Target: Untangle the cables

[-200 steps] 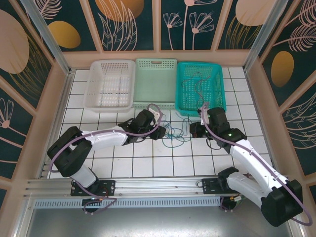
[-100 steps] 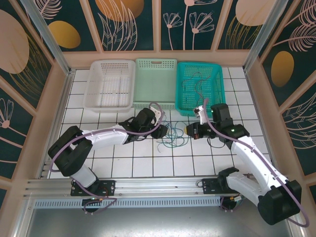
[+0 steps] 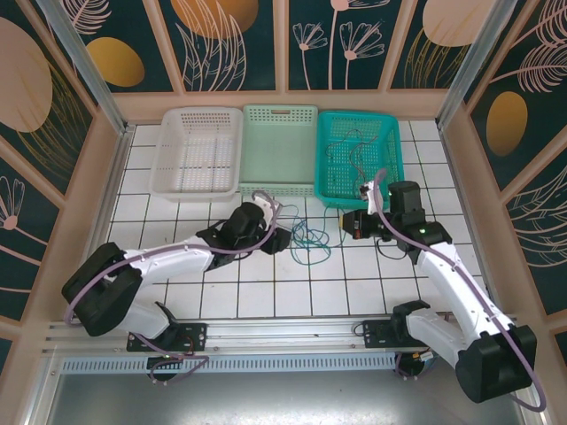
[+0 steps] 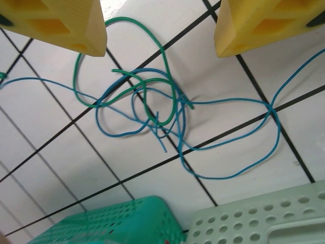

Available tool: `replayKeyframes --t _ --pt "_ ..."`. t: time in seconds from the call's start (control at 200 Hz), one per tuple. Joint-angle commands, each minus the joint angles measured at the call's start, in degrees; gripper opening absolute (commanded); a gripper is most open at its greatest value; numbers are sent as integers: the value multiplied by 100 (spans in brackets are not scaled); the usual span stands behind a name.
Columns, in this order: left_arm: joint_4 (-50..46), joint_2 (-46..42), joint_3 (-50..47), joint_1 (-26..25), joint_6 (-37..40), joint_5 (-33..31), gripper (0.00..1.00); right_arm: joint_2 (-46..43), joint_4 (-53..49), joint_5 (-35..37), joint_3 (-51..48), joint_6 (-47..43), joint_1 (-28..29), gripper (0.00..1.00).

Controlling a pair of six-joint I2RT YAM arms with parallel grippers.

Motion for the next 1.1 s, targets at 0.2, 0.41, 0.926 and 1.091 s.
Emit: replayKeyframes --t 0.2,0.41,0.926,1.091 --pt "901 -102 -265 -4 91 1434 57 -190 306 352 226 211 -96 0" --pt "1242 -7 -318 -1 -32 1926 57 -204 344 469 278 251 -148 0" --pt "1830 763 85 -4 -57 2034 59 -382 591 68 241 478 -150 0" --pt "1681 823 280 -3 67 1675 29 -408 546 68 191 480 -157 0"
